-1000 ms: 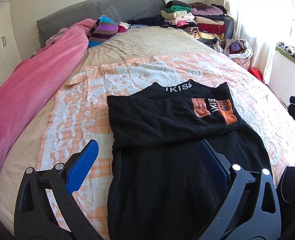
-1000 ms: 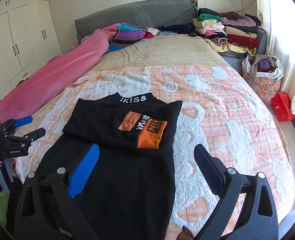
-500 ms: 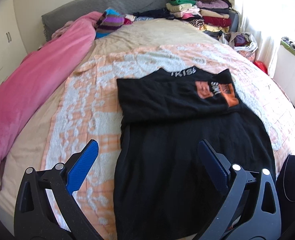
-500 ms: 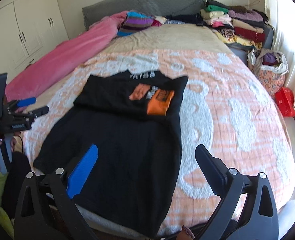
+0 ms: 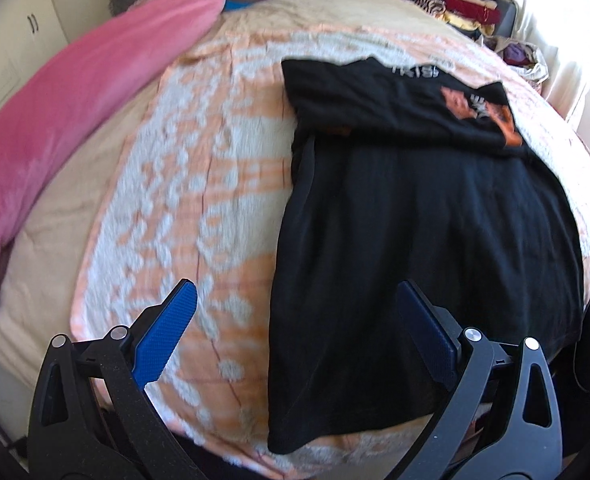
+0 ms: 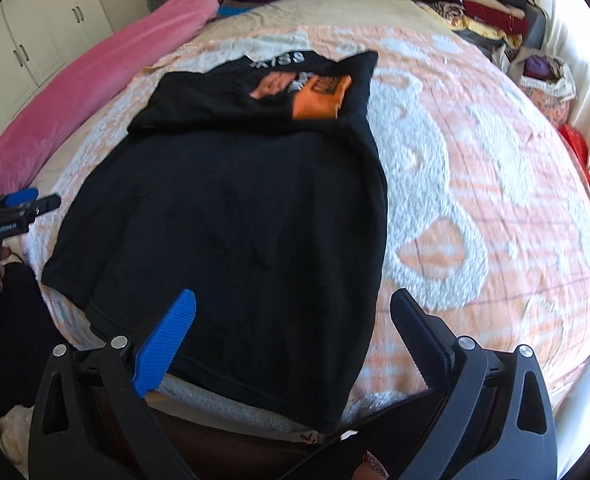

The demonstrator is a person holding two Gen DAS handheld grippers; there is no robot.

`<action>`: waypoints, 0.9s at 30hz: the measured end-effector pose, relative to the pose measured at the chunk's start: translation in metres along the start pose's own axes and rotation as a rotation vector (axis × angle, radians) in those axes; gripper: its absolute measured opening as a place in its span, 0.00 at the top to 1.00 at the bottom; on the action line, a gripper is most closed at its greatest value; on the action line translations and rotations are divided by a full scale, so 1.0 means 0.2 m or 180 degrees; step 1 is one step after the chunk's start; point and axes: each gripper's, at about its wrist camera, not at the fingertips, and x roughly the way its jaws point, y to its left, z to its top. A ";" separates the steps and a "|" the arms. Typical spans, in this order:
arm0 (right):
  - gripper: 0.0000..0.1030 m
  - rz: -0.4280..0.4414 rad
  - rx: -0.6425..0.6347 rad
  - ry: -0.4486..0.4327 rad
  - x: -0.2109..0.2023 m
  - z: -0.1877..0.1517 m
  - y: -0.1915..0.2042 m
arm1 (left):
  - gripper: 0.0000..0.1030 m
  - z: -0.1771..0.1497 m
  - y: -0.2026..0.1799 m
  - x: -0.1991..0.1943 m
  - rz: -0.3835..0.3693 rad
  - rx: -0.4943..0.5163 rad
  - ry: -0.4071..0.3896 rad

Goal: Fold small clothes
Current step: 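Move both grippers to the sweatshirt hem and grasp it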

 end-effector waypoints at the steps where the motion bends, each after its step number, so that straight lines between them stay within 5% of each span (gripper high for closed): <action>1: 0.05 -0.0003 0.0040 0.0031 0.02 -0.01 -0.01 | 0.09 -0.01 0.00 0.02 -0.0018 0.0010 0.0036; 15: 0.05 -0.0115 0.0269 0.0739 0.27 -0.09 -0.04 | 0.09 -0.12 0.01 0.20 -0.0120 -0.0057 0.0525; 20: 0.06 -0.0021 0.0402 0.0798 0.29 -0.09 -0.07 | 0.09 -0.14 0.02 0.25 -0.0138 -0.0130 0.0635; 27: 0.85 0.0118 0.0371 0.0520 0.18 -0.06 -0.08 | 0.09 -0.16 0.07 0.26 -0.0253 -0.0306 0.0661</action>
